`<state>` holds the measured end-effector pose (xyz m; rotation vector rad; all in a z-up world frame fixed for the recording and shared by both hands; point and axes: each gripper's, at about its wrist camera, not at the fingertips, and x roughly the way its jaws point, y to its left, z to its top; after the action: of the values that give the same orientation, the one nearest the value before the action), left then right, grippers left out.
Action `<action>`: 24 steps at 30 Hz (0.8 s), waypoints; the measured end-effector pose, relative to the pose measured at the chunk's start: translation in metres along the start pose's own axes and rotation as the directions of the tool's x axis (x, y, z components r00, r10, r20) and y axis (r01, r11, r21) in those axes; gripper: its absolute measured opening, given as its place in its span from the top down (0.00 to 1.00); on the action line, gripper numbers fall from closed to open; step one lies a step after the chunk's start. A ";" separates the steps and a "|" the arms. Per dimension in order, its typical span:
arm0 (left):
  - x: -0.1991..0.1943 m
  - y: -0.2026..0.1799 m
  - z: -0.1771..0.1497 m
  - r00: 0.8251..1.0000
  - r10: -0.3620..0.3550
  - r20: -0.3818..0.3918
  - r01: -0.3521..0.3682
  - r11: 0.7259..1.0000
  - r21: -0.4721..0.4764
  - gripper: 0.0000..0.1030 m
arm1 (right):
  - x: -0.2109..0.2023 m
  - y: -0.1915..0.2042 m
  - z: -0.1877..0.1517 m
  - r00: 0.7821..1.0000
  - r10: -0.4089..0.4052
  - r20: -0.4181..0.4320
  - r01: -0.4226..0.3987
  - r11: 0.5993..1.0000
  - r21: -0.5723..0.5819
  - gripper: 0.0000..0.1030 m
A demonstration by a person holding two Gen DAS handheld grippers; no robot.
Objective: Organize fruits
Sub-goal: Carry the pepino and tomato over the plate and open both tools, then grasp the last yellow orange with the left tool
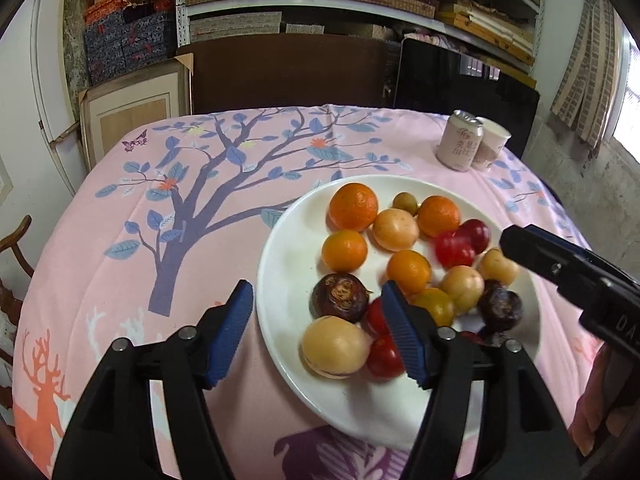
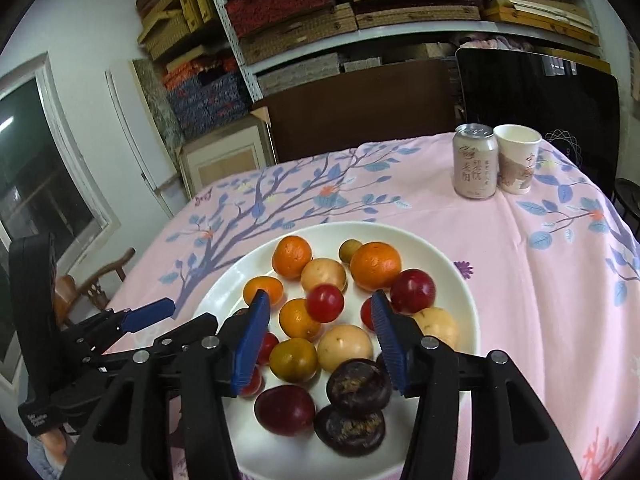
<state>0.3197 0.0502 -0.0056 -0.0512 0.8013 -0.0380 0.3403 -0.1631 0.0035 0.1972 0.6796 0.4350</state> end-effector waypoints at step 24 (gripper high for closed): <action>-0.133 -0.056 -0.188 0.998 -0.062 0.011 0.059 0.985 0.161 0.31 | -0.112 -0.039 -0.131 0.998 0.002 0.066 -0.014 0.984 0.178 0.31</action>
<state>0.0913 -0.0044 -0.0375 0.0772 0.7784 -0.1596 0.1913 -0.2436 -0.0458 0.3822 0.6535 0.3738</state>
